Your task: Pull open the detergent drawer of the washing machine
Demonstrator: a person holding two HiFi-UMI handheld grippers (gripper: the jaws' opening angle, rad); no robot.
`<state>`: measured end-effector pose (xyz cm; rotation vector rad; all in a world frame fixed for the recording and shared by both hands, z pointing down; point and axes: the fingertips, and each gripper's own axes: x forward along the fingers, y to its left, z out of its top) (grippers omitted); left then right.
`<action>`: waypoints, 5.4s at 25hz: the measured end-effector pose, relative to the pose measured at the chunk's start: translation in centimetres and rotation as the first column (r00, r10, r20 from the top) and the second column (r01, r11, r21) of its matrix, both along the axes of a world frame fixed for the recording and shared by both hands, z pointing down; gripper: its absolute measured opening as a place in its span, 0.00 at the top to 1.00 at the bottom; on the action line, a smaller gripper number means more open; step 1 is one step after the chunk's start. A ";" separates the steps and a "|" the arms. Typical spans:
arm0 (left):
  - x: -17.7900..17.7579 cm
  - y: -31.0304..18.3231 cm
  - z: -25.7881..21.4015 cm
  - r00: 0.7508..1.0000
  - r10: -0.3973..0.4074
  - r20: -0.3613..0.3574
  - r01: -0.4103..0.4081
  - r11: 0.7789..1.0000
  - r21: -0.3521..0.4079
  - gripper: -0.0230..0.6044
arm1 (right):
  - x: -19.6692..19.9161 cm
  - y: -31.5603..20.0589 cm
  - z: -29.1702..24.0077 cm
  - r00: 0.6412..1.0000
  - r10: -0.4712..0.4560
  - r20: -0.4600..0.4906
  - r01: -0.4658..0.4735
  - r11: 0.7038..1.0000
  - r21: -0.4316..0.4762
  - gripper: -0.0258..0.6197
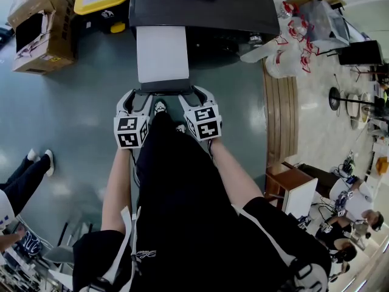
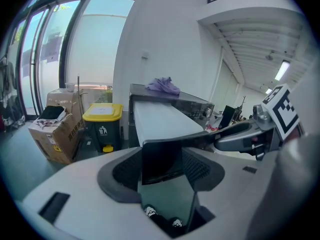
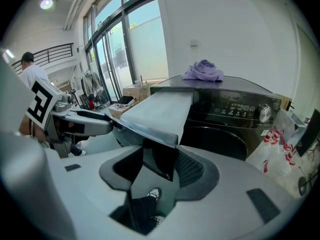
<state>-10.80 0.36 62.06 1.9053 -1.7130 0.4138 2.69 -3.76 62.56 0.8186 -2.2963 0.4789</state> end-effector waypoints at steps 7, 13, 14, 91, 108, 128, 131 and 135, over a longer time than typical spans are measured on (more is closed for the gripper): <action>0.2 0.6 0.2 1.000 0.002 0.002 -0.002 1.000 -0.006 0.59 | 0.2 0.6 0.2 1.000 0.001 0.002 -0.001 1.000 -0.003 0.64; 0.3 1.1 0.2 1.000 0.003 0.003 -0.003 1.000 -0.013 0.59 | 0.3 1.1 0.2 1.000 0.001 0.001 -0.001 1.000 -0.005 0.64; 0.4 1.2 0.2 1.000 0.003 0.003 -0.003 1.000 -0.013 0.59 | 0.4 1.2 0.2 1.000 0.001 0.000 -0.001 1.000 -0.006 0.64; 0.1 -3.4 -38.4 0.990 0.130 0.054 -0.138 0.815 0.563 0.93 | -4.0 -1.9 -36.5 0.932 0.034 0.360 -0.215 0.854 0.475 0.95; -0.9 -2.0 -40.7 0.989 0.051 0.137 -0.125 0.780 0.613 0.93 | -1.0 -2.1 -39.8 0.951 0.064 0.303 -0.245 0.753 0.611 0.95; -1.6 -1.5 -40.4 0.993 0.037 0.111 -0.097 0.788 0.608 0.93 | -0.6 -2.0 -39.1 0.952 0.093 0.290 -0.258 0.753 0.605 0.95; -1.8 -1.5 -40.4 0.992 0.027 0.124 -0.098 0.789 0.607 0.93 | -0.3 -2.2 -38.7 0.951 0.106 0.290 -0.265 0.761 0.592 0.95; -1.9 -1.7 -40.2 0.992 0.023 0.124 -0.094 0.791 0.604 0.93 | -0.2 -2.2 -38.7 0.947 0.106 0.303 -0.272 0.765 0.583 0.95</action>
